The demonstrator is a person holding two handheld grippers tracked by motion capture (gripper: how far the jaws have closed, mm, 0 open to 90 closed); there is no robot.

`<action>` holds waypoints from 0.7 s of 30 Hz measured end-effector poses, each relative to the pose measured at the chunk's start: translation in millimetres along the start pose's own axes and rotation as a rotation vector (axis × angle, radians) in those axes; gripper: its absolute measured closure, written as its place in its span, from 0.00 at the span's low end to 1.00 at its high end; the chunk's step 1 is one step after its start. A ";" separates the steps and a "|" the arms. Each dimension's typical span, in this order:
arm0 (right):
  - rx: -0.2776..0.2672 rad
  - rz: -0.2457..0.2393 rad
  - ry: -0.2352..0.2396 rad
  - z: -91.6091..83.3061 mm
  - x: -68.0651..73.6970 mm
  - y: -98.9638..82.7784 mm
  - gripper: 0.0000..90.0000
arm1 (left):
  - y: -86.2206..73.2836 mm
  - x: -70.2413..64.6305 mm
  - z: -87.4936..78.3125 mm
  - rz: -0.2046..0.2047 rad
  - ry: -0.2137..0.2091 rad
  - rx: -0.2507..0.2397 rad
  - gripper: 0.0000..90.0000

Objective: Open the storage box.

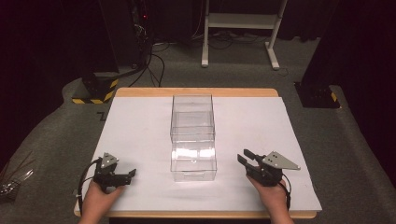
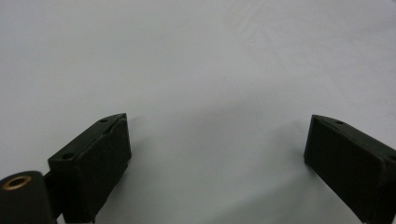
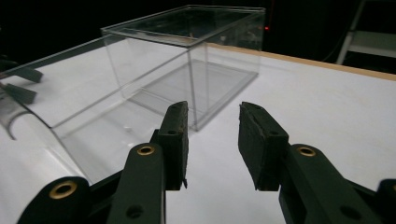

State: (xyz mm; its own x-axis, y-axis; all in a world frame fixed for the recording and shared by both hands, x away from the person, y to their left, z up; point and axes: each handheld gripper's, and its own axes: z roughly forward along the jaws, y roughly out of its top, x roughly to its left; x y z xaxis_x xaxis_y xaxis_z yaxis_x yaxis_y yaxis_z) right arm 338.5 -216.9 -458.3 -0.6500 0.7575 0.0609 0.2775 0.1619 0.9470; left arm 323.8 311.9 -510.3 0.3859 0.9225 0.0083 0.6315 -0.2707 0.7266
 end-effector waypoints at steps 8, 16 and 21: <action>0.023 0.019 -0.094 -10.4 -19.7 -7.0 0.69 | 0.0 0.0 0.0 0.000 0.000 0.000 0.08; 0.086 0.016 -0.159 -7.3 -28.1 -15.8 0.64 | 0.0 0.0 0.0 -0.001 0.000 0.000 0.08; 0.223 -0.004 -0.201 8.1 -28.0 -25.7 0.59 | 0.0 0.0 0.0 -0.001 -0.001 0.000 0.08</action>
State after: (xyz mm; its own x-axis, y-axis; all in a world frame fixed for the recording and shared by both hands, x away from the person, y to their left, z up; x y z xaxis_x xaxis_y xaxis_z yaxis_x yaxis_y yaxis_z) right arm 355.3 -237.2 -486.9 -0.5044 0.8630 -0.0276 0.4380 0.2833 0.8532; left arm 323.8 311.9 -510.3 0.3858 0.9226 0.0071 0.6317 -0.2698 0.7268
